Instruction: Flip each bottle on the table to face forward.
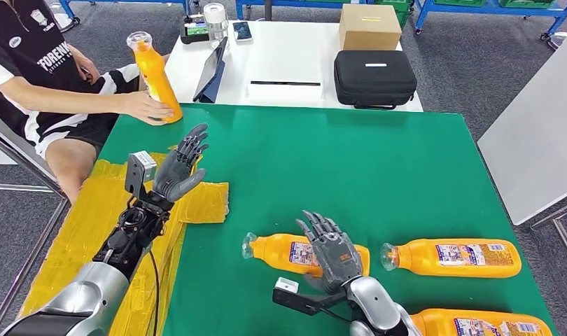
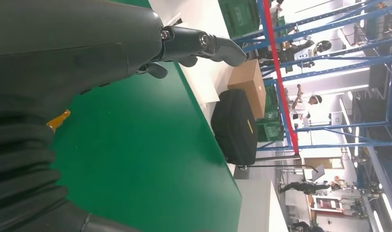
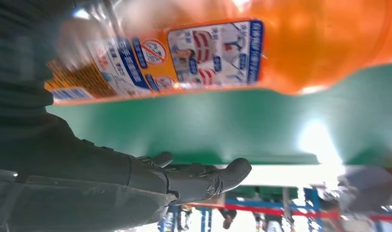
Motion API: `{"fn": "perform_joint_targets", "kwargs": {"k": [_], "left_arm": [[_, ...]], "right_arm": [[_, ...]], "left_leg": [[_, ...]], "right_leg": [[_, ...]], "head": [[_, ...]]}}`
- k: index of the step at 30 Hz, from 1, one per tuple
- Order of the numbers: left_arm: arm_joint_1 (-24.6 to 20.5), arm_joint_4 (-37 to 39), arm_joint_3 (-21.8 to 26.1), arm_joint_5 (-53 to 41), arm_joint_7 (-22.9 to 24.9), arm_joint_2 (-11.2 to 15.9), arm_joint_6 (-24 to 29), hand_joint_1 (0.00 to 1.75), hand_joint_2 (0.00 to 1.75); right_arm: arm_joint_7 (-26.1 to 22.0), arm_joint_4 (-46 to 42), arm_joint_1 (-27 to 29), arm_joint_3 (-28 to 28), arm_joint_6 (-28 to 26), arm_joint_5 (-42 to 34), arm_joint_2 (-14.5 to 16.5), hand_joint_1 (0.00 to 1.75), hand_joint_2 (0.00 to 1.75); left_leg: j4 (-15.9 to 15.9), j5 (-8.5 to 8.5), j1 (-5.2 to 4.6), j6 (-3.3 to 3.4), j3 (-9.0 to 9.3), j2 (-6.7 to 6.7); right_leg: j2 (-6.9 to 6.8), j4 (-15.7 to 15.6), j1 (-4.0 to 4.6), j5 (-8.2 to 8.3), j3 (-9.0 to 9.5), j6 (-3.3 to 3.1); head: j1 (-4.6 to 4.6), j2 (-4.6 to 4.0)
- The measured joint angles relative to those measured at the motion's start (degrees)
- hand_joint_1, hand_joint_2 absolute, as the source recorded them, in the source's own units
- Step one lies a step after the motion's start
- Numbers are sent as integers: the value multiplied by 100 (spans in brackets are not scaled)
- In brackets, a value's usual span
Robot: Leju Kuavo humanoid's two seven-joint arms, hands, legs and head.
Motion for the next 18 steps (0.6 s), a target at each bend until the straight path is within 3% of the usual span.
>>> {"fn": "perform_joint_targets", "kwargs": {"k": [8, 18], "left_arm": [[76, 15, 114, -21, -1, 31, -26, 0, 175], [99, 21, 154, -24, -1, 64, -33, 0, 175]], "right_arm": [[-173, 11, 137, -333, 758, -161, -3, 0, 175], [-191, 84, 145, -457, 798, -178, -16, 0, 175]], "left_leg": [[0, 0, 1, 0, 0, 2], [0, 0, 0, 0, 0, 0]], "right_leg": [[0, 0, 0, 0, -1, 0], [0, 0, 0, 0, 1, 0]], "head": [[-1, 0], [0, 0]]}}
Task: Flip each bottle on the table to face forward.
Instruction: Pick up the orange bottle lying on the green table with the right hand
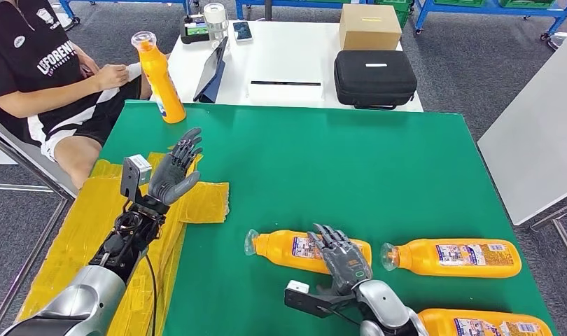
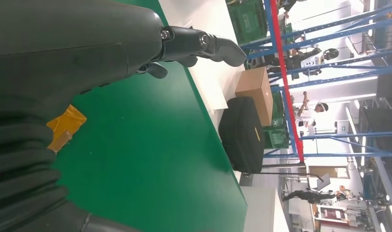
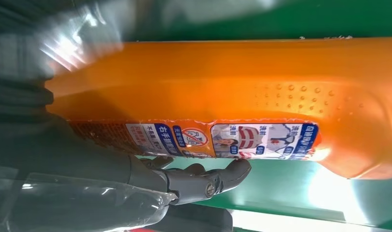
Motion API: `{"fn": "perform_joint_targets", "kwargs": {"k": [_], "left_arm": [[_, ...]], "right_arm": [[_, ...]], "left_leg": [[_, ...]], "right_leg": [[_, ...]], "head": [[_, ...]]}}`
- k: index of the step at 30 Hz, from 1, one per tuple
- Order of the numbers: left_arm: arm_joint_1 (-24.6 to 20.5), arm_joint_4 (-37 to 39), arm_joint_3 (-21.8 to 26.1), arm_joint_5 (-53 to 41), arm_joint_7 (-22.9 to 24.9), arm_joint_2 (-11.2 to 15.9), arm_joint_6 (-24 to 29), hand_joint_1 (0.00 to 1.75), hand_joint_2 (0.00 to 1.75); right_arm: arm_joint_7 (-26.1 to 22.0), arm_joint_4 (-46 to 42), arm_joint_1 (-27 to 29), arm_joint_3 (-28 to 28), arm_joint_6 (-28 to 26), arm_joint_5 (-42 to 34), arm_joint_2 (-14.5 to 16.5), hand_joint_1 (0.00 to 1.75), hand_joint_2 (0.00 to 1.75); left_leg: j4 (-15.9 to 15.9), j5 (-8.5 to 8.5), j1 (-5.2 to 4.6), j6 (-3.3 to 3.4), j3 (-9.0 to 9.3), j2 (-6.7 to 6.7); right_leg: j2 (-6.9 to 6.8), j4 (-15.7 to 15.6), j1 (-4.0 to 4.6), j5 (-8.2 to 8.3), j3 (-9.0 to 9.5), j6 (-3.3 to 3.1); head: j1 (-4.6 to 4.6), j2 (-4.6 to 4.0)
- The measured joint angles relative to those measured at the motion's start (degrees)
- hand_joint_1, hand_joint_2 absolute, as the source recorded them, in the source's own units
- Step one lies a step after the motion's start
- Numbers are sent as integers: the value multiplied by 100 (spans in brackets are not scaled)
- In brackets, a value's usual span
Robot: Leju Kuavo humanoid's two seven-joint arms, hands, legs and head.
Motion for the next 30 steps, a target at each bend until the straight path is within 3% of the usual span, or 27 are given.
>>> {"fn": "perform_joint_targets", "kwargs": {"k": [8, 10, 13, 15, 19, 23, 30], "left_arm": [[-4, 49, 4, -44, 1, 5, -2, 0, 175], [-9, 78, 3, -91, 2, 4, 1, 0, 175], [-15, 112, 4, -130, 1, -3, 25, 0, 175], [-16, 121, 4, -138, -1, -5, 37, 0, 175], [-18, 137, 3, -158, 1, -9, 43, 0, 175], [-34, 227, 26, -191, 1, -19, 46, 0, 175], [-106, 381, 120, -290, 1, -47, 45, 0, 175]], "right_arm": [[258, 63, -57, -161, 113, 45, 3, 7, 175], [313, 155, -130, -242, 188, 50, 7, 38, 175], [348, 340, -267, -341, 236, 66, 22, 113, 175], [353, 392, -309, -366, 243, 74, 29, 134, 175], [372, 474, -363, -384, 261, 108, 41, 137, 175], [454, 803, -573, -486, 308, 287, 99, 175, 175], [438, 950, -675, -523, 220, 323, 152, 175, 175]], "left_leg": [[0, 0, 0, 0, 2, 1], [0, 0, 0, 0, 6, 1], [0, 0, 0, 0, 12, 2], [0, 0, 0, 0, 14, 2], [0, 0, 0, 0, 19, 2], [0, 0, -2, 0, 45, 3], [0, -1, -5, 1, 69, 3]], "right_leg": [[0, 0, 0, 0, 1, 0], [1, 0, 0, 0, 3, 0], [1, 0, 1, 0, 8, 0], [1, 0, 1, 0, 10, 0], [1, -1, 1, 0, 14, 0], [2, -2, 2, 0, 40, 0], [1, -3, 1, 0, 65, 0]], "head": [[0, 0], [0, 0], [0, 0], [0, 0], [0, 0], [1, 0], [0, 0]]}}
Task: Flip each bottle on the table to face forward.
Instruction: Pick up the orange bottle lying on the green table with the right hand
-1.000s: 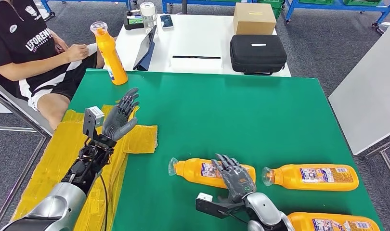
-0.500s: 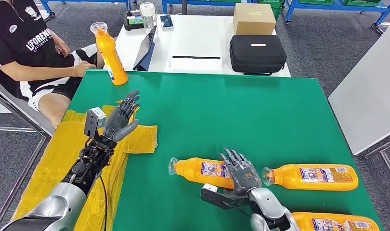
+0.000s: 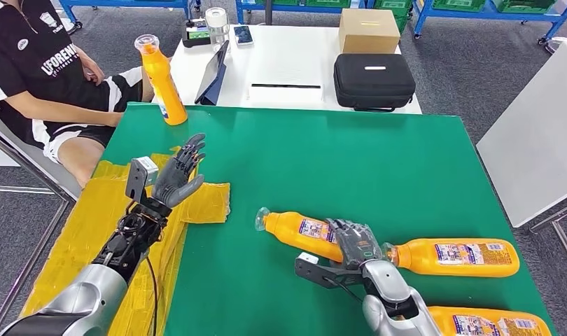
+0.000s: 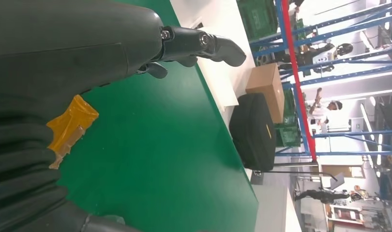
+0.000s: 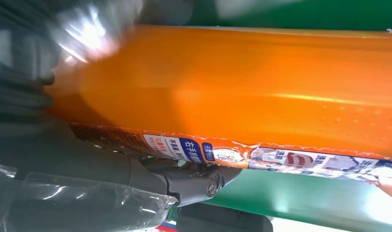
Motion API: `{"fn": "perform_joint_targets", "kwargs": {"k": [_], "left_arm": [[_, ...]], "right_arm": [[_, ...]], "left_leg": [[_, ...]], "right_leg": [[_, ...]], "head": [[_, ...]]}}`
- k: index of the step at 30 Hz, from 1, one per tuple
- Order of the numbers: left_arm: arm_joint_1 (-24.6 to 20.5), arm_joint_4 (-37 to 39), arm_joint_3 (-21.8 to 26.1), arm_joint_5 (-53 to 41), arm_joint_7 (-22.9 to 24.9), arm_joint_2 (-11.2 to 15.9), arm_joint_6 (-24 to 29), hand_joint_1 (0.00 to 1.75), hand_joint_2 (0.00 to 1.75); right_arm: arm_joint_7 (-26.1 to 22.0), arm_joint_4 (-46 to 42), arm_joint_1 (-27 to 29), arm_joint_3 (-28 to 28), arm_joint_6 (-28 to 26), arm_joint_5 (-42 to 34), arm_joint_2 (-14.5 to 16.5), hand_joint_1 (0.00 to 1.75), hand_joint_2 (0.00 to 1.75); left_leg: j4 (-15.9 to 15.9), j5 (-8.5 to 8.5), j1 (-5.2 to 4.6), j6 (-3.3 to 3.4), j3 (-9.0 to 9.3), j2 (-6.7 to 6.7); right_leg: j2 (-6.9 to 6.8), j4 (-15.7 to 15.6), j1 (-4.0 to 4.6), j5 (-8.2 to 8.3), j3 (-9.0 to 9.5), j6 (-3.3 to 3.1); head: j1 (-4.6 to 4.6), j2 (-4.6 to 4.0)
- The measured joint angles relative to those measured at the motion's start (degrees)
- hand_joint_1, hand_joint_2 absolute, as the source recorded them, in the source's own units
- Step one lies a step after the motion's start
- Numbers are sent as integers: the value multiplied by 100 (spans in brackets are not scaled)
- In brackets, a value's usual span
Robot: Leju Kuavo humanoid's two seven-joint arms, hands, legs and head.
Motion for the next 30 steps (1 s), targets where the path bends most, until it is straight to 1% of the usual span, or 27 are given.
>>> {"fn": "perform_joint_targets", "kwargs": {"k": [5, 8, 11, 14, 18, 20, 23, 25, 27, 30], "left_arm": [[-14, 67, 54, -59, 0, -22, -2, 0, 175], [-15, 85, 86, -89, -1, -39, 8, 0, 175], [-8, 57, 122, -155, 11, -97, 87, 0, 175], [20, -108, 125, -302, 140, -224, 260, 0, 175], [72, -390, 120, -407, 321, -384, 404, 0, 175], [125, -580, 95, -486, 381, -459, 514, 0, 175], [289, -1109, -57, -521, 619, -599, 650, 0, 175], [442, -1580, -236, -410, 832, -681, 704, 0, 175], [573, -2018, -426, -221, 1009, -727, 727, 0, 175], [742, -2577, -679, 151, 1173, -745, 604, 0, 175]], "right_arm": [[-56, 53, -21, -29, -197, -95, 60, 175, 175], [-257, 81, -49, -87, -452, -369, 106, 175, 175], [-874, 113, -90, -219, -1044, -1224, 231, 175, 175], [-1492, 119, -225, -356, -1561, -2090, 451, 175, 175], [-1821, 117, -382, -468, -1797, -2535, 650, 175, 175], [-2176, 119, -404, -540, -2069, -2896, 735, 175, 175], [-2913, 134, -537, -650, -2511, -3786, 857, 175, 175], [-3385, 172, -679, -709, -2707, -4459, 930, 175, 175], [-3674, 237, -827, -746, -2782, -4961, 992, 175, 175], [-3899, 414, -1036, -797, -2727, -5419, 1086, 175, 175]], "left_leg": [[0, 0, 0, 0, 1, 2], [0, 1, 1, 0, -2, 2], [1, 3, 1, 0, -13, 2], [2, 5, 2, 0, -25, -1], [2, 5, 4, 0, -34, -2], [2, 5, 4, 0, -47, -2], [2, 5, 2, 0, -58, -3], [2, 5, 1, 0, -61, -2], [2, 4, 0, 1, -62, 0], [2, 4, 0, 1, -63, -1]], "right_leg": [[0, 0, 0, 1, 0, 0], [0, 0, 0, 1, -1, 0], [0, 1, -3, 3, -10, 1], [0, 2, -3, 4, -23, 2], [0, 3, -2, 3, -31, 2], [0, 3, -2, 3, -44, 3], [0, 3, -3, 3, -53, 3], [0, 3, -3, 3, -55, 3], [0, 3, -6, 3, -56, 3], [0, 3, -10, 3, -58, 3]], "head": [[0, 0], [1, 0], [0, 0], [-2, 0], [0, 0], [0, 0], [0, 0], [0, 0], [0, 0], [-1, 0]]}}
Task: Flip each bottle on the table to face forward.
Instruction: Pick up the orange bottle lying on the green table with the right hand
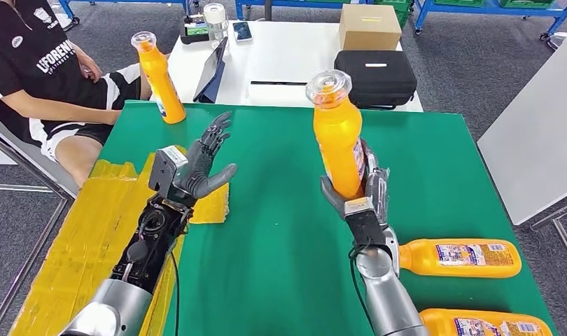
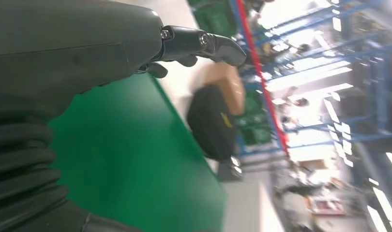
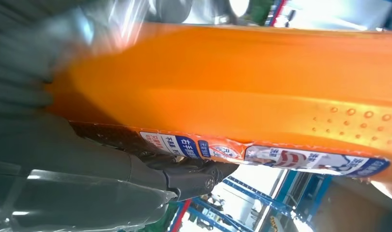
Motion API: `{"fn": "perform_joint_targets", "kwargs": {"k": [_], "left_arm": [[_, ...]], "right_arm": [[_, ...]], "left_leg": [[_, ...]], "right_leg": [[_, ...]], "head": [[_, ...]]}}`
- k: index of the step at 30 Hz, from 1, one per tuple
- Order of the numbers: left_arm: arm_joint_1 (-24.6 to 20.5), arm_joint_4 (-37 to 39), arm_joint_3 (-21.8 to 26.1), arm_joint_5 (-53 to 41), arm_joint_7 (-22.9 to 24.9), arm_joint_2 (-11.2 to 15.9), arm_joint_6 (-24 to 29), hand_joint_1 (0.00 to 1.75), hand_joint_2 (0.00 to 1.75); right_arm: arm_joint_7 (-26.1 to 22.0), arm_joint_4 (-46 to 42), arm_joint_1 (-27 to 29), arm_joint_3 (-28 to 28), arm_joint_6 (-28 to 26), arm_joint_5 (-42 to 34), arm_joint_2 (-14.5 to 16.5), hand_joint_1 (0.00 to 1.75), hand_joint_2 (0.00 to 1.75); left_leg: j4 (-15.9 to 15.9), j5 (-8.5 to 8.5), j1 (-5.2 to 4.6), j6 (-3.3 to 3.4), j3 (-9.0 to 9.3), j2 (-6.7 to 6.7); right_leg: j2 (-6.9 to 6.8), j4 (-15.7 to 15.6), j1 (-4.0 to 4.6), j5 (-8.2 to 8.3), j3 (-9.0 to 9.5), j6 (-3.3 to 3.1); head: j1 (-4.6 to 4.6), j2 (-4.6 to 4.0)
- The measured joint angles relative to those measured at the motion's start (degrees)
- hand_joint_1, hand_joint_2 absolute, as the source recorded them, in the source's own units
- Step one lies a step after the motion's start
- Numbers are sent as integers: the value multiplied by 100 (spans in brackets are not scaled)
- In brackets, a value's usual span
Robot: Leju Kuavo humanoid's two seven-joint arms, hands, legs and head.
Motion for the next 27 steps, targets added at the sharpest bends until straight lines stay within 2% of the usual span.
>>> {"fn": "perform_joint_targets", "kwargs": {"k": [6, 10, 27], "left_arm": [[241, -828, -430, 725, 93, 23, -465, 0, 175], [323, -1164, -583, 866, 131, 58, -546, 0, 175], [443, -1576, -759, 908, 140, 159, -573, 0, 175]], "right_arm": [[-234, 409, -298, -22, 72, -377, 151, 175, 175], [-244, 552, -375, -22, 72, -401, 198, 175, 175], [-247, 740, -430, -22, 106, -416, 241, 175, 175]], "left_leg": [[0, 1, 3, -1, -1, -2], [0, 1, 4, -1, -1, -2], [0, 1, 2, -1, -2, -2]], "right_leg": [[0, 0, 2, 0, -1, 0], [0, 0, 3, 0, -1, 0], [0, 0, 1, 0, -2, 0]], "head": [[0, 0], [0, 0], [0, 0]]}}
